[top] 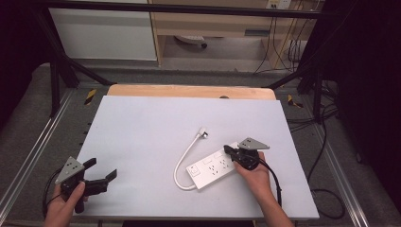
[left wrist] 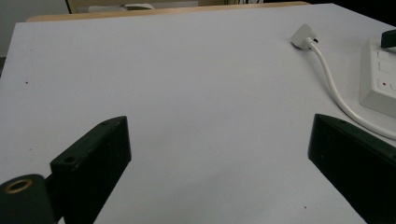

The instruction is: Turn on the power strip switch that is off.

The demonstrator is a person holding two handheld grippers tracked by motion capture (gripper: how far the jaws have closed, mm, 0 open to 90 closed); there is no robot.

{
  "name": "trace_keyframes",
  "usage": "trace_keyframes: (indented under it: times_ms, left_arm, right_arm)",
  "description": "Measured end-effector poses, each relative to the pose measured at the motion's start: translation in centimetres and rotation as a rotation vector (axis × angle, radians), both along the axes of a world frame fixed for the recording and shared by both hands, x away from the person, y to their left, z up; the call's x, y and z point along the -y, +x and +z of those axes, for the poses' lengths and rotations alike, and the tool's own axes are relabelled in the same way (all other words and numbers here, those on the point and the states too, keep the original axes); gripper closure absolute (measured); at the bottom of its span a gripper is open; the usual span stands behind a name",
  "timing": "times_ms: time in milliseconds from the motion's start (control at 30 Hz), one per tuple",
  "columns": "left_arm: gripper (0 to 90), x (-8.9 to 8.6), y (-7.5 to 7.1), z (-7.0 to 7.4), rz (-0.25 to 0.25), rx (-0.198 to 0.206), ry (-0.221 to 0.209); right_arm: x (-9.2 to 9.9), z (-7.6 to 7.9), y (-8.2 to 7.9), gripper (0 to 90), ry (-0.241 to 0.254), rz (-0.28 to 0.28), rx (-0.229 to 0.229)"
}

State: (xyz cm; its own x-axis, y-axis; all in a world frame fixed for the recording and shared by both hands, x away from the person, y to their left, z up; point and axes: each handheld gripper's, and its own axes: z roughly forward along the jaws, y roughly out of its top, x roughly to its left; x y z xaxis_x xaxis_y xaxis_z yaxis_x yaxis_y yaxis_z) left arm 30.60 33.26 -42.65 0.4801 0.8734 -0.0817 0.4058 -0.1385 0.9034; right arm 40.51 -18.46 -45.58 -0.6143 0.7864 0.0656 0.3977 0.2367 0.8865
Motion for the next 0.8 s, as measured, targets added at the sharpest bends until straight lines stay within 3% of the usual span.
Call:
trace_keyframes:
  times_ms: [800]
  left_arm:
    - [6.1, 0.04, -0.05, 0.02, -0.002, 0.003, 0.003]
  right_arm:
    - [-0.1, -0.06, -0.09, 90.0, -0.024, 0.008, -0.002]
